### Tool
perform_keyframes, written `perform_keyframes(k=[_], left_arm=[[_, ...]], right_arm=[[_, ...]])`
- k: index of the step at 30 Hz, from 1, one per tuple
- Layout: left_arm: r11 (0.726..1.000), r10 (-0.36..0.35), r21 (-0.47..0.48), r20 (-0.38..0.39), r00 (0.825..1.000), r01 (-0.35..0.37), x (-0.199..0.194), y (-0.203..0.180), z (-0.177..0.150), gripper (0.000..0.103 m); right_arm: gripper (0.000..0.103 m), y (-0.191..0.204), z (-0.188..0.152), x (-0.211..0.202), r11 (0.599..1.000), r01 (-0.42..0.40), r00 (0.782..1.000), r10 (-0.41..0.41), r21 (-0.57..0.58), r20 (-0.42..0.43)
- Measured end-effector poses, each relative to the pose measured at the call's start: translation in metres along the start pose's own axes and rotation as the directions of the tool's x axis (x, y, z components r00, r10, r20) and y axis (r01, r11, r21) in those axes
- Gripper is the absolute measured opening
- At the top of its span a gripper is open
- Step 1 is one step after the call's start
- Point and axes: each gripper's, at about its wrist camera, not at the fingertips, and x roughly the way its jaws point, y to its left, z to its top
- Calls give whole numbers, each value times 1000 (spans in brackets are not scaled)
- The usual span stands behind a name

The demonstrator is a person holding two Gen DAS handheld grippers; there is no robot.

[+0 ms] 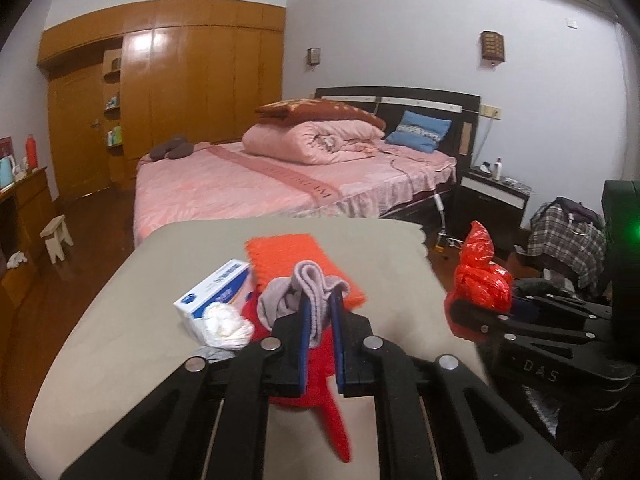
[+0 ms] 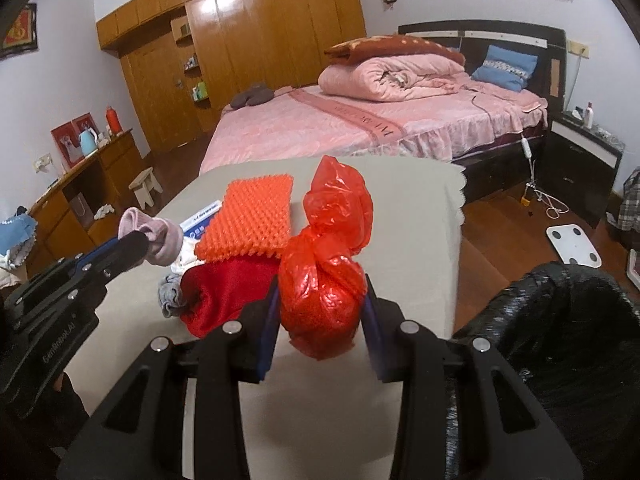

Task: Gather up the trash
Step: 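Grasp the pink sock with the left tool while the right tool holds the red bag, then drop the red bag and pink sock into the trash bin with both tools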

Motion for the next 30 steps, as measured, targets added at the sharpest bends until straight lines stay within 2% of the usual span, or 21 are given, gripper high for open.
perform_keyframes(k=[7,14,21,30], left_arm=[[997,-76,30,14,997,75,-4,-33,7,10],[981,-181,75,16,983,180,-7,-75,8,10],[949,-290,132,5,957,287,-10,-123,9,10],[898,-400,187,-29,916,398,-9,-177,8,10]], right_arm=[[36,-24,-4,-33,998,49,998,-50,26,30],[36,-55,-16,-68,990,124,991,-127,68,48],[36,-94,-34,-97,969,213,974,-221,128,51],[36,-138,-60,-125,926,323,942,-335,196,33]])
